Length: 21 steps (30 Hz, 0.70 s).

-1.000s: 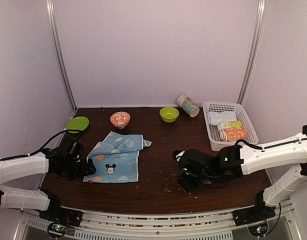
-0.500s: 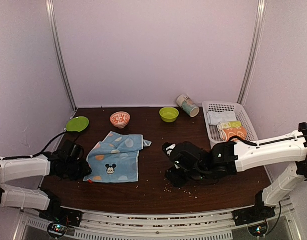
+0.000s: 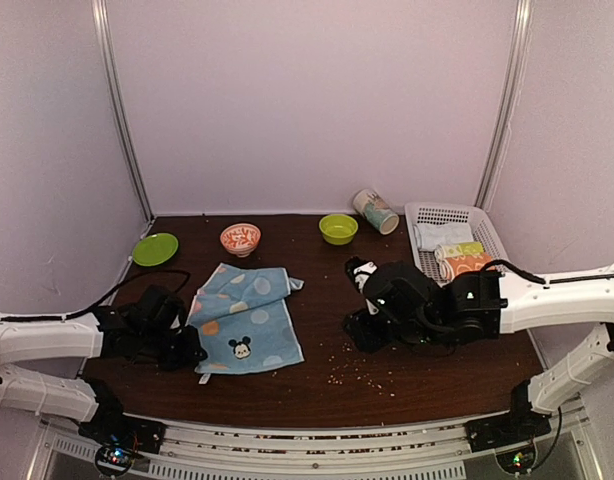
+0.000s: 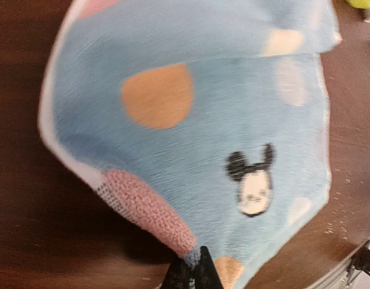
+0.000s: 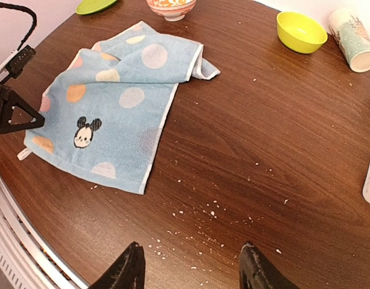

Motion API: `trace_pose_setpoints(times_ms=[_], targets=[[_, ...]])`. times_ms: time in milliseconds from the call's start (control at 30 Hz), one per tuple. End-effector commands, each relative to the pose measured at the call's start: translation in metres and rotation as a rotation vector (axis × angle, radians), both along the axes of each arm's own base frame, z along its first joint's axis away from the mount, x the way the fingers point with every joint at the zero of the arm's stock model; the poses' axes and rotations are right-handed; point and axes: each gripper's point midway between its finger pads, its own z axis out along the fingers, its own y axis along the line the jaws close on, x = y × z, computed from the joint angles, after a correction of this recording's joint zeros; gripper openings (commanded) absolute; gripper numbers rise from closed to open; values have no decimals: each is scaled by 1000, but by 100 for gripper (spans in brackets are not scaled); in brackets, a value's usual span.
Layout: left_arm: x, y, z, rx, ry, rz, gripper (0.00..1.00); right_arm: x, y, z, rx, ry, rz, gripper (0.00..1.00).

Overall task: Roll the towels
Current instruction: Move the towel to the center of the board, then pick up the towel from the center of the board.

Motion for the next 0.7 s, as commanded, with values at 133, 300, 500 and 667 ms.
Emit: trace_pose_setpoints(times_ms=[133, 300, 500, 667], targets=[[11, -152, 75, -131, -93, -281, 0, 28, -50, 26, 96, -104, -160, 54], [14, -213, 78, -157, -81, -432, 26, 32, -65, 15, 119, -71, -174, 55], [14, -202, 88, -149, -126, -406, 90, 16, -53, -13, 119, 21, -88, 57], [7, -166, 96, -83, -153, -362, 98, 0, -19, -31, 111, 93, 34, 57]])
